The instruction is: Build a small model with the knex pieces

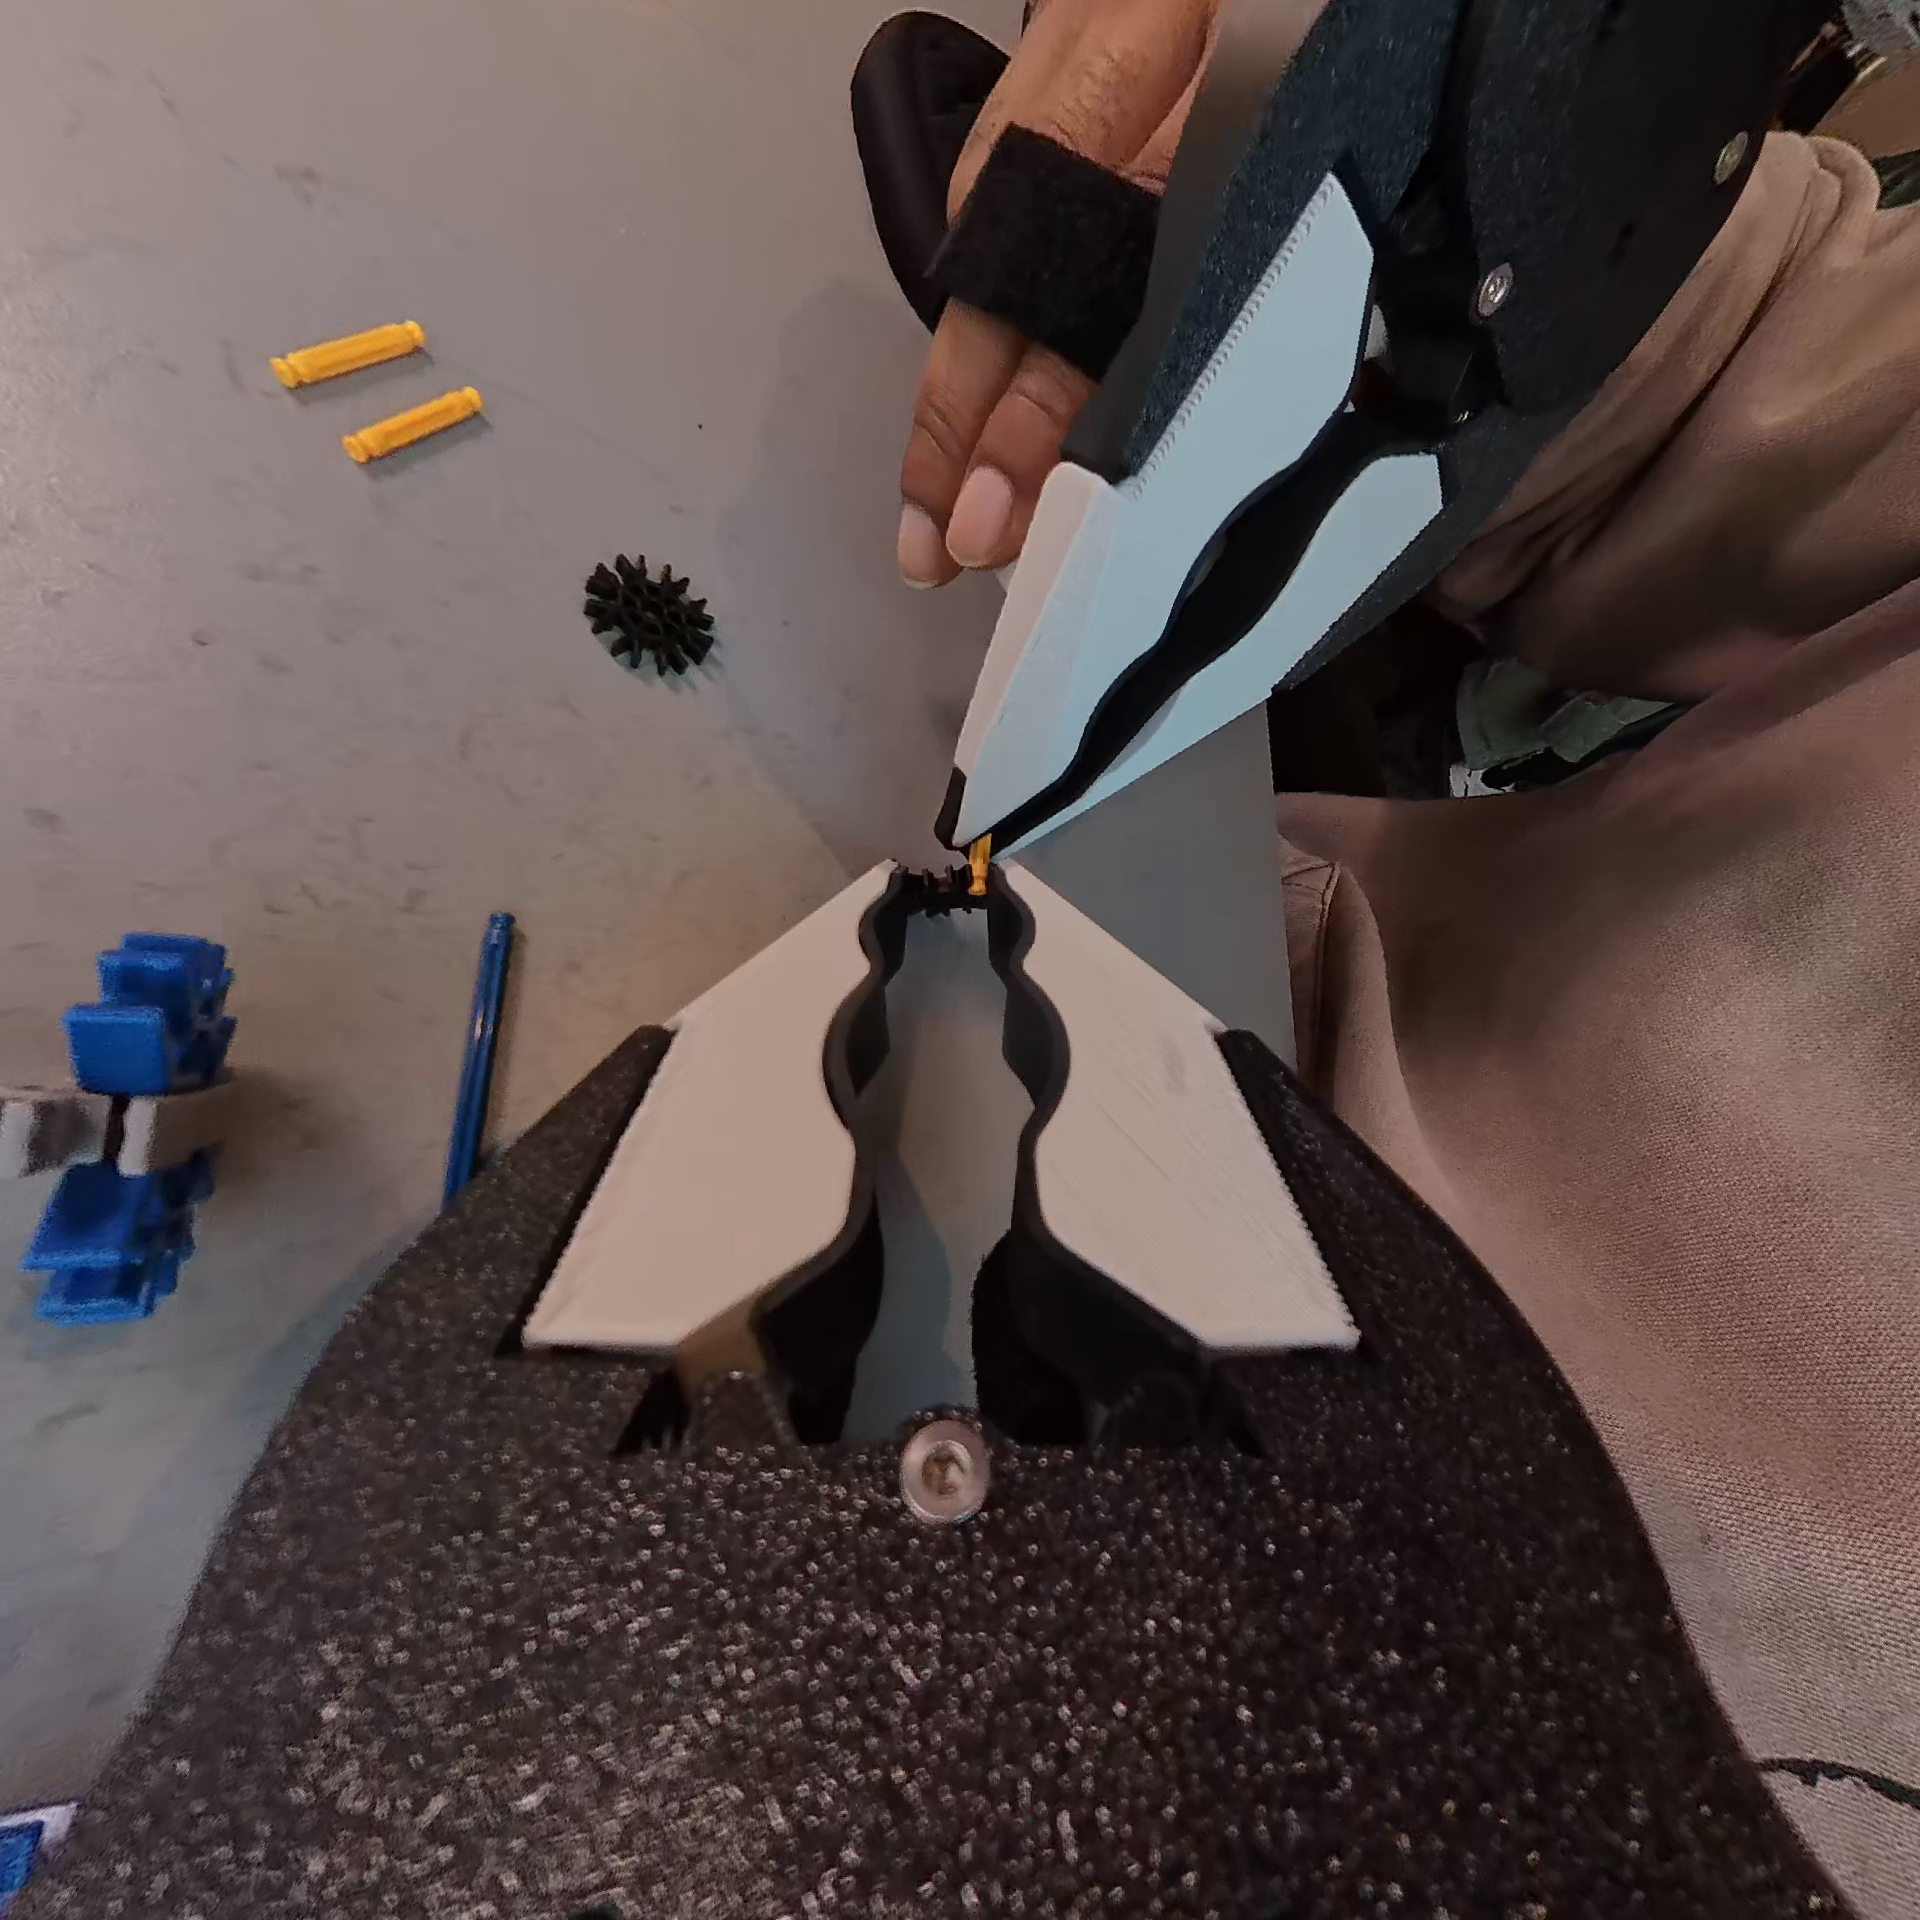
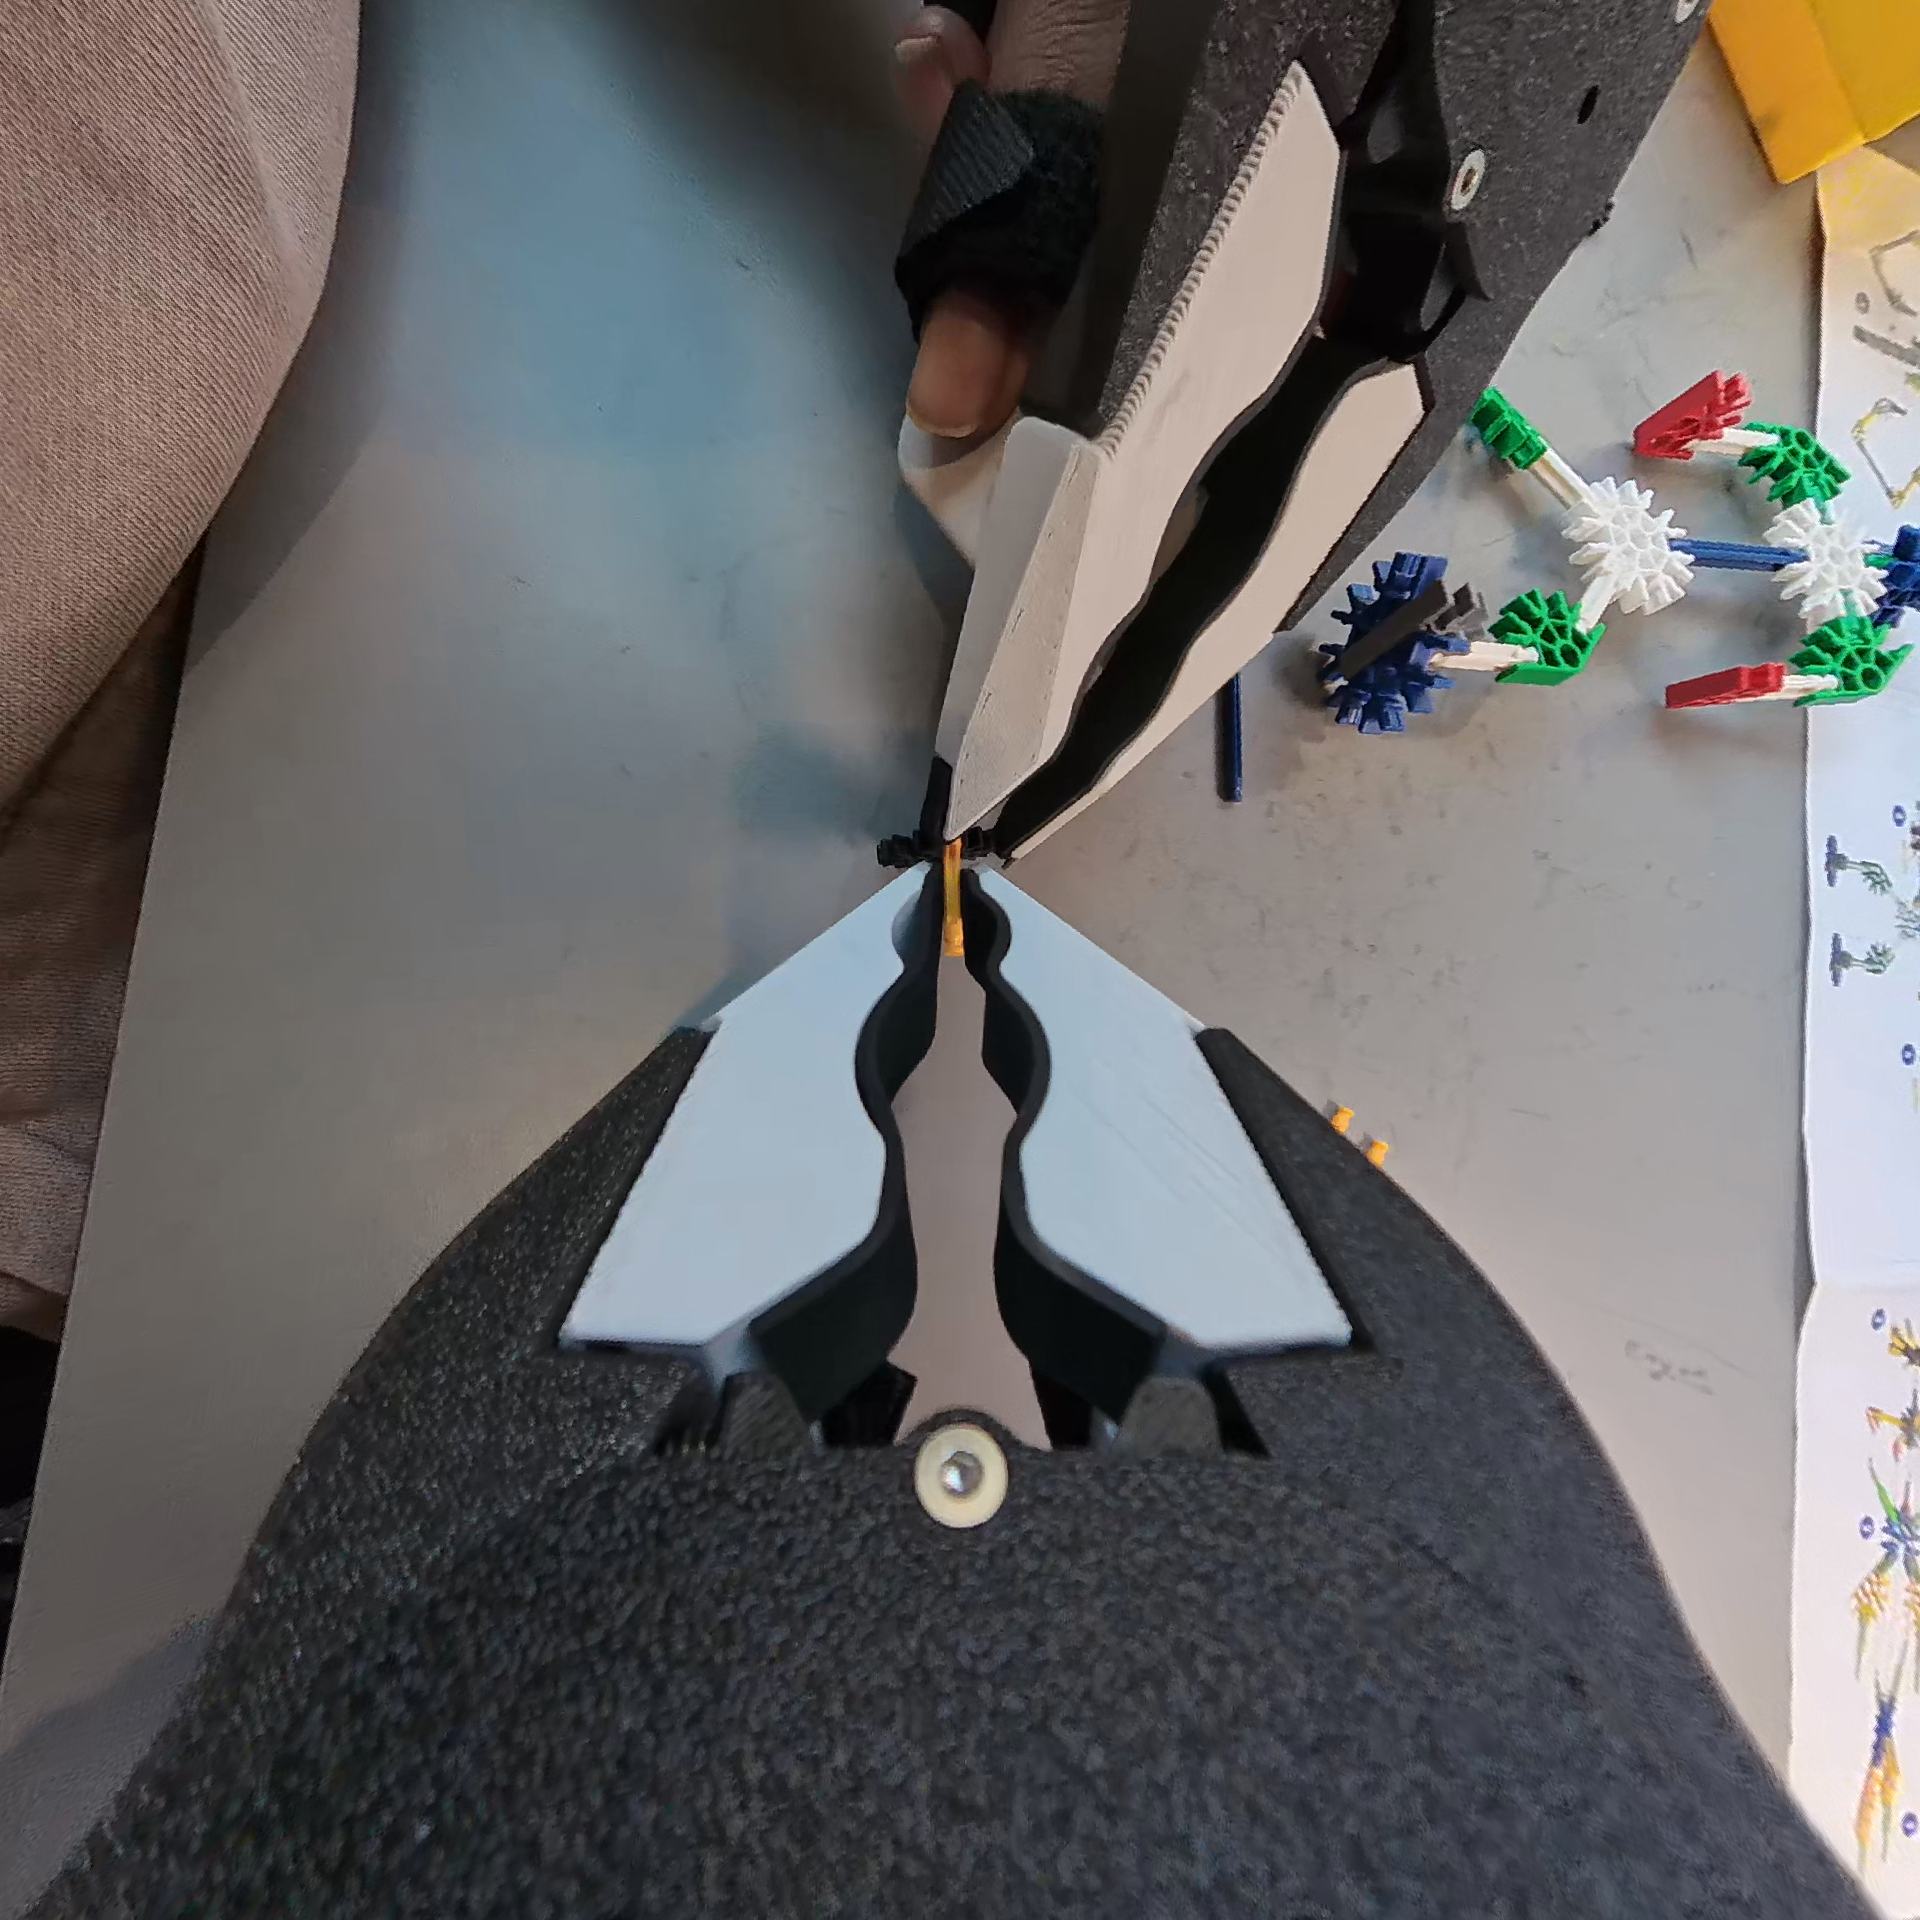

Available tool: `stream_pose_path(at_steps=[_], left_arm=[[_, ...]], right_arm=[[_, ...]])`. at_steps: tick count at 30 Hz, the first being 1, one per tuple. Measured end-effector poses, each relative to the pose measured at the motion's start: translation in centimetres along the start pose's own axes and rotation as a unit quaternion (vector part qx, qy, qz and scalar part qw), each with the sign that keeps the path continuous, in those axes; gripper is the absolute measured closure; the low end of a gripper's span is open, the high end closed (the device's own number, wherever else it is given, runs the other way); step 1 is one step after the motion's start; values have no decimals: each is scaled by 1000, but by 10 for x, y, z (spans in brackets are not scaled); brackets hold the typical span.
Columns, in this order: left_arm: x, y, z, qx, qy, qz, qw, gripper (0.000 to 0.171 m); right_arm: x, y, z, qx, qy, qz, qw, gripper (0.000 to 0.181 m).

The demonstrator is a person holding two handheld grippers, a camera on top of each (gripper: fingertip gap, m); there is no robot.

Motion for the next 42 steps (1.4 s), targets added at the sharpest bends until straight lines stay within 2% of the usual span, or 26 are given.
stream_pose_path(at_steps=[1, 10, 27, 31, 32, 42], left_arm=[[0, 0, 0, 4, -1, 1, 1000, 157], [6, 3, -2, 45, -27, 14, 999, 157], [4, 4, -3, 40, -1, 21, 999, 161], [5, 3, -3, 28, 7, 21, 999, 163], [5, 2, -3, 23, 8, 23, 999, 171], [4, -2, 0, -40, 41, -18, 998, 171]], right_arm=[[0, 0, -1, 4, 4, 0, 1000, 180], [-2, -3, -2, 6, 13, 3, 1000, 180], [-2, -3, 0, 12, 10, 11, 1000, 180], [-2, -3, -1, 13, 9, 16, 1000, 180], [-2, -5, -1, 14, 8, 22, 1000, 180], [-1, -3, -3, 13, 10, 21, 1000, 180]])
Point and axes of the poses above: each gripper's, where its closed fingertips meet, x back along the fingers, z out of its underside, y = z × x across the jaws, the point moved 3 cm from there along x, back along the fingers, and after that the axes turned 11 degrees about z, right-handed, at the moved point
